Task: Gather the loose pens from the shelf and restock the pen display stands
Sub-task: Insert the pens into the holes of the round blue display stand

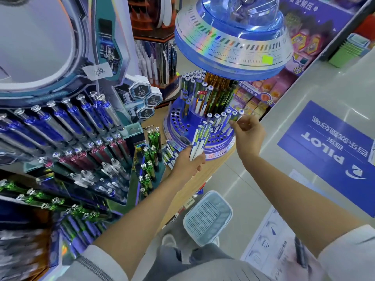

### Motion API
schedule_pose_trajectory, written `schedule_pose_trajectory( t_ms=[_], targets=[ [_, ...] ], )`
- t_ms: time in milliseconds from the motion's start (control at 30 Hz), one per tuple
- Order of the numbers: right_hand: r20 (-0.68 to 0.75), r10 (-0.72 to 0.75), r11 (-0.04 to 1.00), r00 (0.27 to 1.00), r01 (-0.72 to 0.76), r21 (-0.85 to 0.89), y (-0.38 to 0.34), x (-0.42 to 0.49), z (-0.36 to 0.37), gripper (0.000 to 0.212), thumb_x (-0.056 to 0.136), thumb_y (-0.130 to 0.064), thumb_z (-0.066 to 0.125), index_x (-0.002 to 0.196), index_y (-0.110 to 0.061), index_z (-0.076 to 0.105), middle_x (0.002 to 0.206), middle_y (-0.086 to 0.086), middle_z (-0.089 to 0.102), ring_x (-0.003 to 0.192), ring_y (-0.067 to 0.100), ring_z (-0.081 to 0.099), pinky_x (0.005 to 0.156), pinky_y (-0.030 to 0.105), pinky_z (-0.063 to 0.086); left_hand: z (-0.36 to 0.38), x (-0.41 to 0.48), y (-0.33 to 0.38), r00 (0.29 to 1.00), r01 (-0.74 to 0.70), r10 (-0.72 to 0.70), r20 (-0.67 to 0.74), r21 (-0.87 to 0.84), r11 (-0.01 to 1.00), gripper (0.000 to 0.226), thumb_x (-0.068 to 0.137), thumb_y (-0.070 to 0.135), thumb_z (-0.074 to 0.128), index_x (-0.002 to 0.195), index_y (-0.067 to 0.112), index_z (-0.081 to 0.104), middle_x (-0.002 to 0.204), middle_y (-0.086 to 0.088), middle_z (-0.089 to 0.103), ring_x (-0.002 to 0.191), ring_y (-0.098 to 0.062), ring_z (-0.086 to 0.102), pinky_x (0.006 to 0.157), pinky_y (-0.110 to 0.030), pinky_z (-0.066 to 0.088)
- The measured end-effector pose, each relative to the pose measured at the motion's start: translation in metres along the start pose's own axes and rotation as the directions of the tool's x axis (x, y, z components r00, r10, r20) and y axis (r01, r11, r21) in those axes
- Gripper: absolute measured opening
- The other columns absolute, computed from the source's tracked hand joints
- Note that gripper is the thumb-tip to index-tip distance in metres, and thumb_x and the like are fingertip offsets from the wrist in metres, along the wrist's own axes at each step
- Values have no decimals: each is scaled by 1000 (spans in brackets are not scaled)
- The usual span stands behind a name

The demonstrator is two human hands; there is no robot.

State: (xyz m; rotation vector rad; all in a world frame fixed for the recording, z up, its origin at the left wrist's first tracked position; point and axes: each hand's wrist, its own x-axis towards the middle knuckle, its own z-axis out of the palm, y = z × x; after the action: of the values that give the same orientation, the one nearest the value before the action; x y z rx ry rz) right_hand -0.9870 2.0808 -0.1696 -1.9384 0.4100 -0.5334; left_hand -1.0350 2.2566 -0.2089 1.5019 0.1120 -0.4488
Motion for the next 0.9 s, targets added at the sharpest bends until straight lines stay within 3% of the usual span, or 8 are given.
schedule_pose_trajectory(
  t_ms=[67, 233, 367, 600, 733, 833, 900],
  targets=[
    [3, 8, 1000, 1000, -8, -16, 1, -2, 2, 25, 82, -12, 76, 74, -24, 56, 73, 4, 62, 66, 14, 56, 64, 21, 49, 0, 0, 0, 1000, -1, 1, 7, -1, 1000, 6, 96, 13, 55, 92, 18, 55, 77, -3, 59, 56, -11, 47, 48, -22, 36],
    [30, 99, 992, 995, -97, -82, 12, -7, 8, 15, 81, -15, 78, 80, -11, 64, 72, 5, 64, 65, 15, 56, 65, 30, 51, -4, -2, 0, 1000, -8, 8, 17, -5, 1000, 6, 96, 14, 55, 93, 18, 56, 79, -4, 60, 58, -12, 48, 49, -22, 37],
    [3, 130, 990, 992, -129, -63, 9, -3, 15, 16, 82, -16, 77, 87, -12, 62, 73, -1, 61, 66, 10, 54, 66, 25, 49, -6, -2, 0, 1000, -7, 7, 15, -16, 1000, 4, 96, 13, 54, 95, 16, 56, 80, -5, 59, 59, -12, 48, 48, -21, 37],
    [-25, 261, 956, 965, -262, -135, 18, 4, 25, 21, 80, -30, 77, 79, -13, 66, 77, 2, 69, 70, 17, 63, 69, 36, 54, -6, -1, 2, 1000, 7, -6, 28, -40, 999, 5, 96, 18, 55, 93, 20, 58, 79, -2, 60, 59, -11, 49, 49, -21, 36],
    [34, 300, 943, 953, -291, -164, 20, 4, 23, 23, 80, -33, 78, 80, -12, 68, 78, 6, 71, 70, 17, 66, 63, 28, 51, -6, 0, 4, 999, 28, -26, 23, -78, 997, 8, 98, 22, 51, 94, 22, 58, 79, -3, 59, 56, -9, 48, 47, -23, 34],
    [88, 271, 958, 959, -259, -122, 20, -6, 13, 25, 82, -36, 75, 75, -18, 60, 73, 6, 67, 63, 19, 65, 62, 33, 52, -4, 1, 2, 999, 41, -40, 17, -74, 996, 11, 99, 21, 48, 94, 21, 58, 80, -4, 60, 56, -11, 48, 47, -24, 34],
    [249, 246, 969, 937, -244, -42, 18, -17, 8, 27, 88, -36, 69, 78, -12, 62, 68, 6, 63, 57, 15, 60, 59, 30, 50, -2, 1, 1, 999, 36, -35, 22, -63, 997, 11, 99, 21, 49, 96, 21, 59, 79, -4, 60, 57, -11, 48, 47, -23, 35]
  ],
)
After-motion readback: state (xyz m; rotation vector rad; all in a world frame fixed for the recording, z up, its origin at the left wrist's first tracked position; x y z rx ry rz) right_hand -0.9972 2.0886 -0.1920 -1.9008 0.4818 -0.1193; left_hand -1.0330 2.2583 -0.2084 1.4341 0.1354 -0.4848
